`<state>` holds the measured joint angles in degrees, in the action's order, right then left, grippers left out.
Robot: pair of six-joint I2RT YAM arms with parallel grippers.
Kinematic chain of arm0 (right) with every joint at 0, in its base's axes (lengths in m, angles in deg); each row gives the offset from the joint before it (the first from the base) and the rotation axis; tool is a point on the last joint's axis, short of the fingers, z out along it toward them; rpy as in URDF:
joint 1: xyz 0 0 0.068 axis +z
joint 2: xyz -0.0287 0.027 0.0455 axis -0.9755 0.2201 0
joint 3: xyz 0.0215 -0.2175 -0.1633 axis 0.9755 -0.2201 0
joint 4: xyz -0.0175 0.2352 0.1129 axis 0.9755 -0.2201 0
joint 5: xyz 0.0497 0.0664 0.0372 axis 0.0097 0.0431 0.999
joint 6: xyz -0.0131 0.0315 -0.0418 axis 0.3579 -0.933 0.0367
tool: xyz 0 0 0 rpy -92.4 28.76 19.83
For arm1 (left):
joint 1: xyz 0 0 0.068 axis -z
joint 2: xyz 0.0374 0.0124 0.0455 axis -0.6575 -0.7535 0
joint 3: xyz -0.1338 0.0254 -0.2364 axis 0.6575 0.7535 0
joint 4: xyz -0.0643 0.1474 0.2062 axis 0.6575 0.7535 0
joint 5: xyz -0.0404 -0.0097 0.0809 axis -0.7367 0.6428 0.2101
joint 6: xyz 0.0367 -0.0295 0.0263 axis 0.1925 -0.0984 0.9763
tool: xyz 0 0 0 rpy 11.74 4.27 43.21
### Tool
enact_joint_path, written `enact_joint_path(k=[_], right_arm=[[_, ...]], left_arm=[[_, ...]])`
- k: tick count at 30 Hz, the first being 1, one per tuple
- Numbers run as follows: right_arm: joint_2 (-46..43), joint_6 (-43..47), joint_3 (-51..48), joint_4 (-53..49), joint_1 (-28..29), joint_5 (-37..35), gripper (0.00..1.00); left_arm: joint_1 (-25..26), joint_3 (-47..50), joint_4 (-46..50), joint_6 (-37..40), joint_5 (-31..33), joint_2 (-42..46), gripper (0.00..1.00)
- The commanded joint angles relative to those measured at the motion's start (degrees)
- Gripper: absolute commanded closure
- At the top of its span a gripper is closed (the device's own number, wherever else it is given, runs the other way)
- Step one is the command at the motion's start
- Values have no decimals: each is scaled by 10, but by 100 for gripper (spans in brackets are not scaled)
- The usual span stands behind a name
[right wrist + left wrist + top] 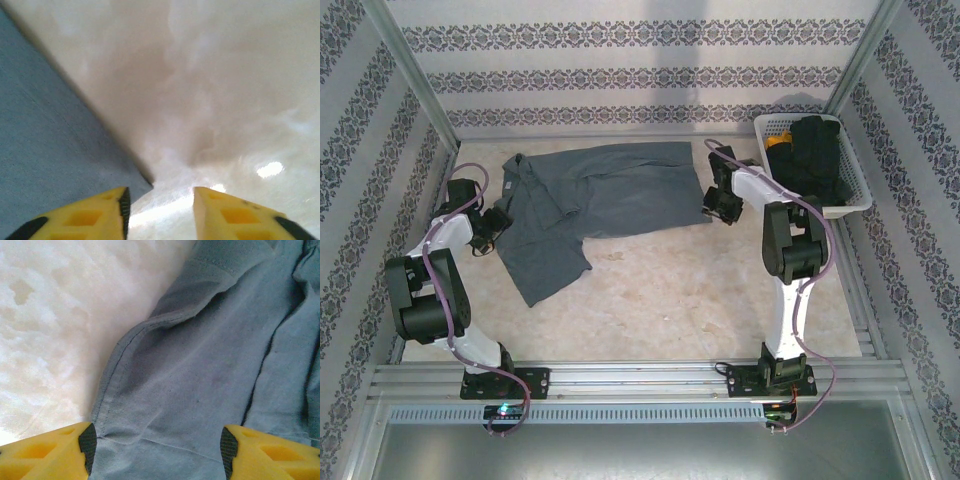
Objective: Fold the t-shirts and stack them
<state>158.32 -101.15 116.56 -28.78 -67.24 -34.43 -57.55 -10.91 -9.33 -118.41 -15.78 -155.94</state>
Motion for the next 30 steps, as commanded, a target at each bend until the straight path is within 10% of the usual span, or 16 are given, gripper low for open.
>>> enact_joint_path(k=[1, 17, 26, 30], right_arm=[[7, 44, 29, -11, 10, 8, 53], [97, 40, 125, -110, 43, -16, 52], [95, 37, 126, -103, 23, -14, 100], [32, 44, 56, -74, 3, -17, 100]], left_arm=[[4, 4, 10, 14, -9, 20, 33], [7, 112, -117, -55, -42, 124, 33], [8, 117, -84, -46, -34, 142, 33], [8, 114, -72, -43, -40, 138, 33]])
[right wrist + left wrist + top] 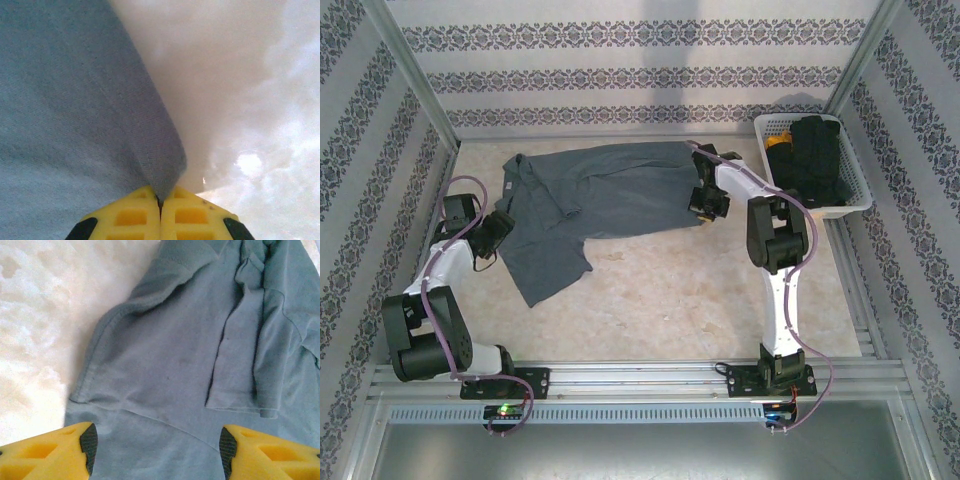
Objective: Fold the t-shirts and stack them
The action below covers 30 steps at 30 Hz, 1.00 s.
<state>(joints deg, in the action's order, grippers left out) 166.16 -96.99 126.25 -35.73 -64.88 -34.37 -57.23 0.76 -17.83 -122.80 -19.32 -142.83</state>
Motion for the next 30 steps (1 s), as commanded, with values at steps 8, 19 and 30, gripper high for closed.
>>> enact_joint_path(k=[8, 19, 30], right_arm=[[-146, 58, -154, 20, -58, -6, 100], [-141, 53, -153, 26, -61, 9, 100], [-130, 50, -139, 27, -58, 28, 100]], left_arm=[[51, -13, 20, 42, -25, -28, 33], [98, -42, 85, 77, 77, -111, 40], [100, -11, 43, 56, 48, -115, 39]])
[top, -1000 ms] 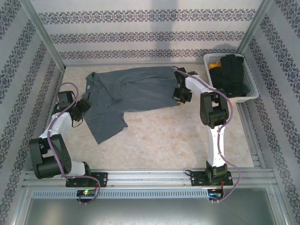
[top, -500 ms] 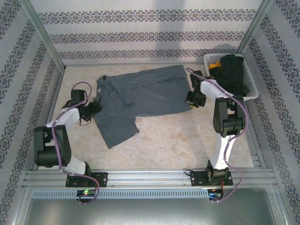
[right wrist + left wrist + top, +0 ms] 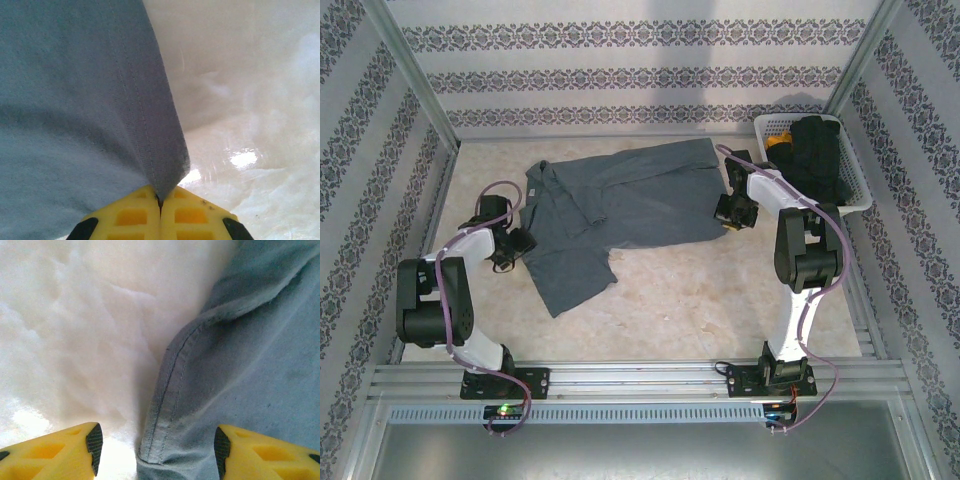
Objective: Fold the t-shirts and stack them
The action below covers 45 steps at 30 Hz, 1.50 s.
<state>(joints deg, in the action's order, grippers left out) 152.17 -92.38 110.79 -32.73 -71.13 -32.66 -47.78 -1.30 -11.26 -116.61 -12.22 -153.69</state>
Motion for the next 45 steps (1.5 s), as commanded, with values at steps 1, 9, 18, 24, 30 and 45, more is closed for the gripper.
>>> enact_joint_path(k=[1, 9, 18, 24, 30, 45], right_arm=[[10, 5, 15, -3, 6, 11, 100], [-20, -1, -12, 28, 9, 24, 100], [-166, -20, 10, 115, 1, 42, 100], [-219, -36, 132, 141, -11, 46, 100], [-308, -48, 157, 177, -23, 53, 100], [-418, -84, 155, 215, -54, 80, 100]], left_arm=[[8, 4, -33, -10, -33, -18, 40], [32, -32, -64, -42, -39, -56, 96], [34, -143, -57, -98, -10, 85, 100], [28, -247, -50, -126, -1, 154, 100], [2, -324, -16, -142, 2, 238, 100], [-17, -469, 43, -201, 7, 228, 100]])
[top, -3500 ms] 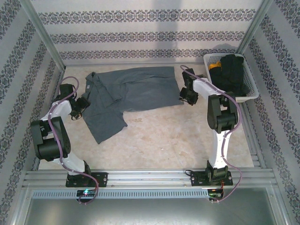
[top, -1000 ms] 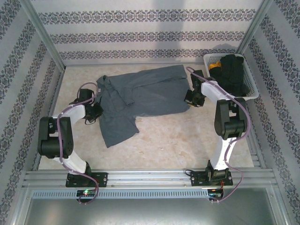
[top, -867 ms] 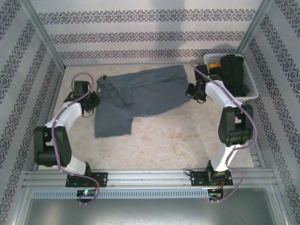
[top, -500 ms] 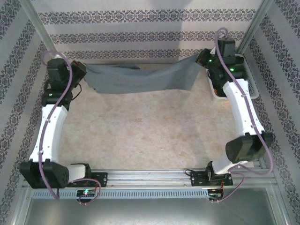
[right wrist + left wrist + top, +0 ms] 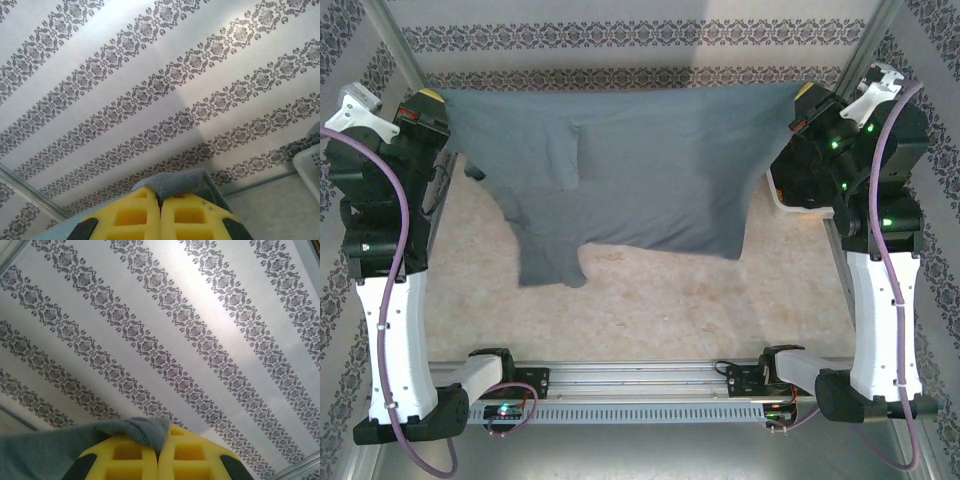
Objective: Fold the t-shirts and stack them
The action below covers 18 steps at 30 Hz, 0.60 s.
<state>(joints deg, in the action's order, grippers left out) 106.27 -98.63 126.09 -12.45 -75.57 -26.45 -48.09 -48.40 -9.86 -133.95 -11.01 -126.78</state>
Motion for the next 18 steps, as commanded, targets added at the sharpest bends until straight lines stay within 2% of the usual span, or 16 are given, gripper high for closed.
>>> enact_joint_path(k=[1, 7, 11, 14, 18], right_arm=[[54, -24, 8, 13, -11, 25, 100], [164, -41, 52, 45, -13, 69, 100], [241, -48, 122, 50, -15, 73, 100], [298, -43, 210, 25, -17, 78, 100], [358, -26, 357, -37, -21, 80, 100]], left_arm=[[-16, 1, 25, -30, -15, -52, 100], [-48, -43, 1, -22, -95, -167, 100], [-77, -106, -14, -28, -146, -255, 100], [-88, -189, 2, -18, -161, -313, 100], [-87, -363, 81, 35, -143, -366, 100]])
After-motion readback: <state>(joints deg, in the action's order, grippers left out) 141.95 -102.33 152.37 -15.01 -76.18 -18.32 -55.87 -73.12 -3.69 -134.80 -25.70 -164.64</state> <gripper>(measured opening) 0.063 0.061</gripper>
